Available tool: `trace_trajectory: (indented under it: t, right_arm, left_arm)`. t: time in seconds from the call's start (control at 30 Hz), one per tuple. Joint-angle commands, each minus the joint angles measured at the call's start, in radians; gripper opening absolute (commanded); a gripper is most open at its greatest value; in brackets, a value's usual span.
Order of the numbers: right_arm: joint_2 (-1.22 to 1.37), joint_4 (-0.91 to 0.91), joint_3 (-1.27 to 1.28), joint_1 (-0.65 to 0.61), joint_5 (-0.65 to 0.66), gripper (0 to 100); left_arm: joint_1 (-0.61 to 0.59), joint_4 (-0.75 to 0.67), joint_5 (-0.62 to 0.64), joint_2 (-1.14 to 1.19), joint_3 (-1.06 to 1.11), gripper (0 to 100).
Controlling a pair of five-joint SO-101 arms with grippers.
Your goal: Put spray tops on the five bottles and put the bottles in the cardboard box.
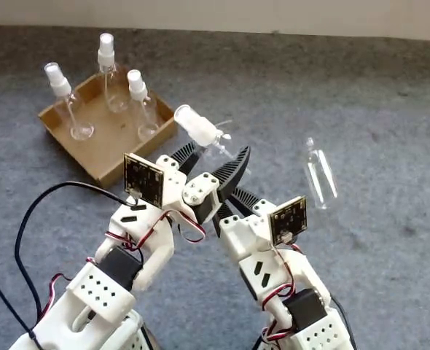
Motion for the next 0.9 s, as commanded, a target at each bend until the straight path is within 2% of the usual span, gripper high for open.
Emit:
trace_trajectory:
  t: [0.0, 0.4, 0.6, 0.7, 0.87]
  right_arm:
    - [0.001, -0.021, 0.108, 0.042, 0.008, 0.5]
    - [0.001, -0.021, 0.108, 0.044, 0.008, 0.5]
    - [0.001, -0.019, 0.108, 0.044, 0.008, 0.5]
    - [0.001, -0.019, 0.108, 0.047, 0.008, 0.5]
    - [-0.004, -0.019, 0.108, 0.122, 0.008, 0.5]
  left_arm:
    - [0.01, 0.015, 0.008, -0.024, -0.004, 6]
    - [0.008, 0.017, 0.006, -0.024, 0.021, 6]
    - [-0.042, 0.018, 0.008, -0.024, 0.024, 6]
    - [-0.039, 0.063, 0.008, -0.024, 0.016, 6]
    - [-0.036, 0.071, 0.008, -0.024, 0.015, 6]
